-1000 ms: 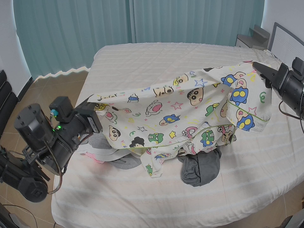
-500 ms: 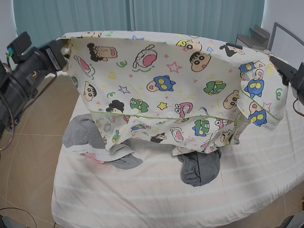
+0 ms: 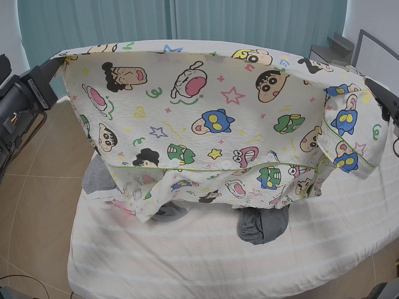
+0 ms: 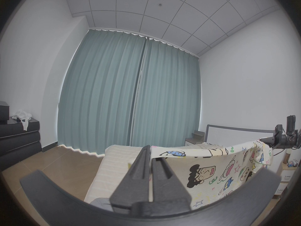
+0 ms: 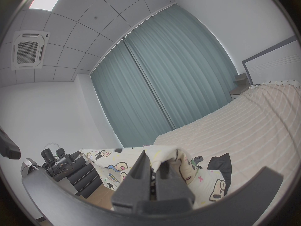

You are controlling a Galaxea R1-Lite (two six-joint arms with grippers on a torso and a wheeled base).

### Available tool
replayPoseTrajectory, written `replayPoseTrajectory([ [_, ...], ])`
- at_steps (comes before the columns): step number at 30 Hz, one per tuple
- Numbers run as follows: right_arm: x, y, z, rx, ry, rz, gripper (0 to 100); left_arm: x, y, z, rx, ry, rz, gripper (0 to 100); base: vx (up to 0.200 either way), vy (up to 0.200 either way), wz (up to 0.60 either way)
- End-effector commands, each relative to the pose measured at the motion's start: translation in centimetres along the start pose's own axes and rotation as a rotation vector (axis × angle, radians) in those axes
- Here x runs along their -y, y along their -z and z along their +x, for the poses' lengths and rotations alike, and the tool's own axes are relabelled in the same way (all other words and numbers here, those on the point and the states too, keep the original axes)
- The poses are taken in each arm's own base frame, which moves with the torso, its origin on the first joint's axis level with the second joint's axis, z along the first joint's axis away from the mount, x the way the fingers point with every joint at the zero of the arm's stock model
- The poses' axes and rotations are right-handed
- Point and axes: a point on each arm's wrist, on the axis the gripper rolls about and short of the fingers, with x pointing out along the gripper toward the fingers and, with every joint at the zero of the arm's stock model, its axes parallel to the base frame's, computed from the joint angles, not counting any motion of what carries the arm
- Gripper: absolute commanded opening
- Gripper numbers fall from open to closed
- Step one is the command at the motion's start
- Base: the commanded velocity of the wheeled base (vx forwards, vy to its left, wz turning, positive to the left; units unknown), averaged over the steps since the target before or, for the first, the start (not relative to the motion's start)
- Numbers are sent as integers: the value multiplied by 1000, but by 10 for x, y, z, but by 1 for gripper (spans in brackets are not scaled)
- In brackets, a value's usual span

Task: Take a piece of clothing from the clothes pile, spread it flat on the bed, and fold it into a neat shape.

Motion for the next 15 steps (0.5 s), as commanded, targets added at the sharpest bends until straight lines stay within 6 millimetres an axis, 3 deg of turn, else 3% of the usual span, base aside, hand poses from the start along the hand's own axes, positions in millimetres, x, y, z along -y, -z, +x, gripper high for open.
replayPoseTrajectory([
  [1, -1, -1, -6, 8, -4, 5, 0, -3, -1, -8, 9, -4, -4, 0, -200, 0, 0],
  [10, -1, 2, -30, 6, -58, 10, 0, -6, -9, -18, 36, -3, -19, 0, -200, 0, 0],
  [15, 0, 4, -29, -5, -59, 20, 0, -6, -3, -21, 16, -1, -11, 0, -160, 0, 0],
])
